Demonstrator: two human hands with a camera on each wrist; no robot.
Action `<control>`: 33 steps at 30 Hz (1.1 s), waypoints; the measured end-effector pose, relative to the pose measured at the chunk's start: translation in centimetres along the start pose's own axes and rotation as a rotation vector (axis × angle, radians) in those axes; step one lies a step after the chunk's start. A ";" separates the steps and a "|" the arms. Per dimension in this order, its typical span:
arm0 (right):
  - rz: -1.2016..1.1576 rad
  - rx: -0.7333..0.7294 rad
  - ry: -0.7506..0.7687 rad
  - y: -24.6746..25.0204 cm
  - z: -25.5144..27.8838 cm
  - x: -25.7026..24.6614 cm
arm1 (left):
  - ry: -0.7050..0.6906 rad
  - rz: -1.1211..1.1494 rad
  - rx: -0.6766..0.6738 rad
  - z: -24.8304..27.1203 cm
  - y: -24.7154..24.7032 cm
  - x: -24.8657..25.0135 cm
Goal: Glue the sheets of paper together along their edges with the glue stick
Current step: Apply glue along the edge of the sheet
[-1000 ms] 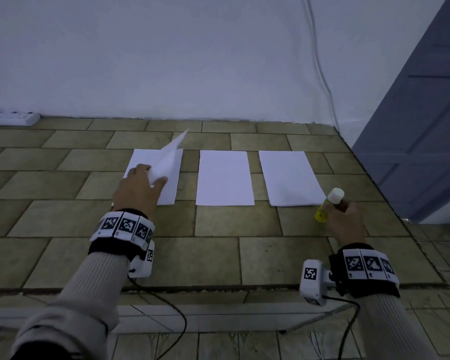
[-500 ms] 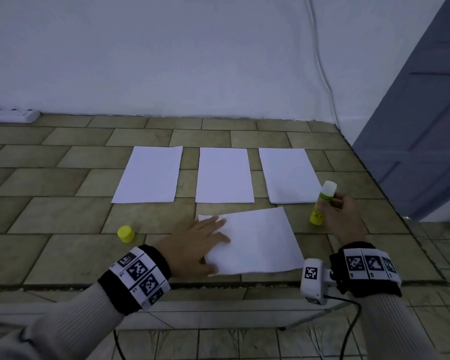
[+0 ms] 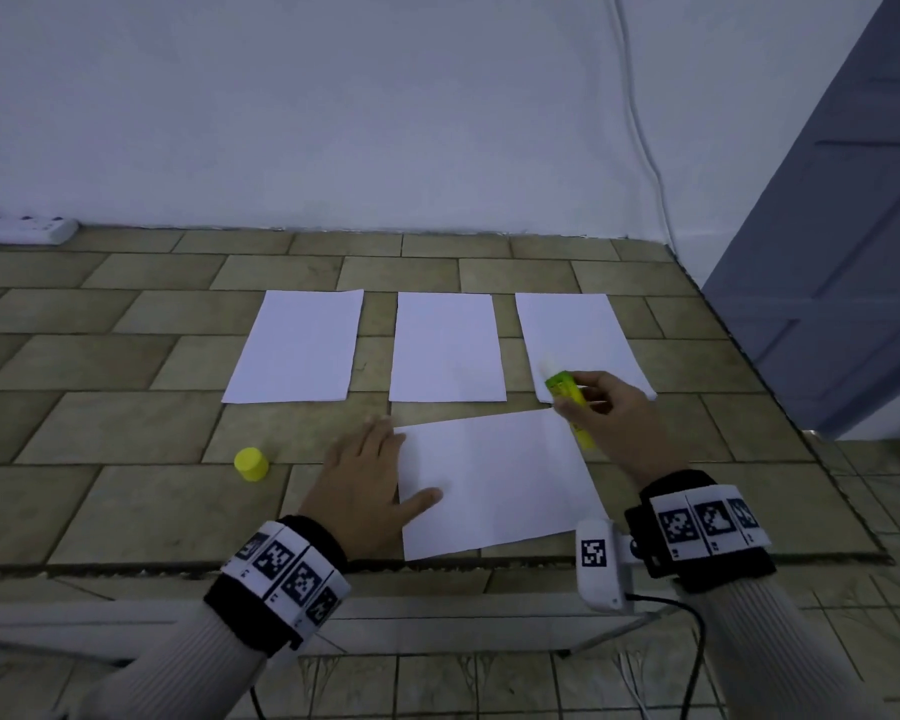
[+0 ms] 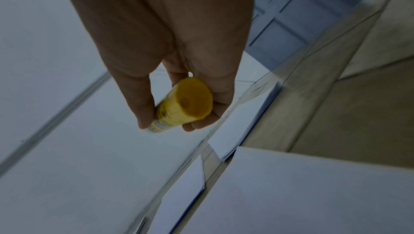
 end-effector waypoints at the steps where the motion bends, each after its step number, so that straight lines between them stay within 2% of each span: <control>1: 0.003 -0.038 0.007 -0.9 -0.2 -0.3 | 0.031 -0.027 0.009 -0.3 -0.4 -0.2; 4: -0.018 -0.077 0.012 -3.1 -0.8 -0.7 | 0.067 -0.074 0.031 -1.1 -1.6 -0.6; 10: -0.020 -0.038 0.026 -5.2 -1.7 -1.4 | 0.023 -0.100 0.092 -1.1 -2.9 -1.1; 15: 0.104 -0.162 0.095 -7.6 -2.0 -2.7 | -0.013 -0.044 0.162 -0.6 -3.3 -1.3; 20: 0.131 -0.199 0.113 -10.1 -2.6 -3.9 | -0.007 -0.010 0.164 -0.7 -3.3 -1.6; 25: 0.171 -0.237 0.216 -13.3 -2.9 -4.8 | -0.034 0.020 0.178 -0.6 -3.2 -1.4; 33: 0.371 -0.336 0.304 -16.3 -2.6 -5.8 | -0.025 -0.005 0.208 -0.8 -3.4 -1.5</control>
Point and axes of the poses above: each hand's wrist, its own z-axis away from the middle knuckle, its own y-axis out of the back of the hand, x = y × z, the point moved 8 cm from there along -z, towards the middle knuckle, and after that the axes turned 10 degrees about y, right-handed, at the moved point
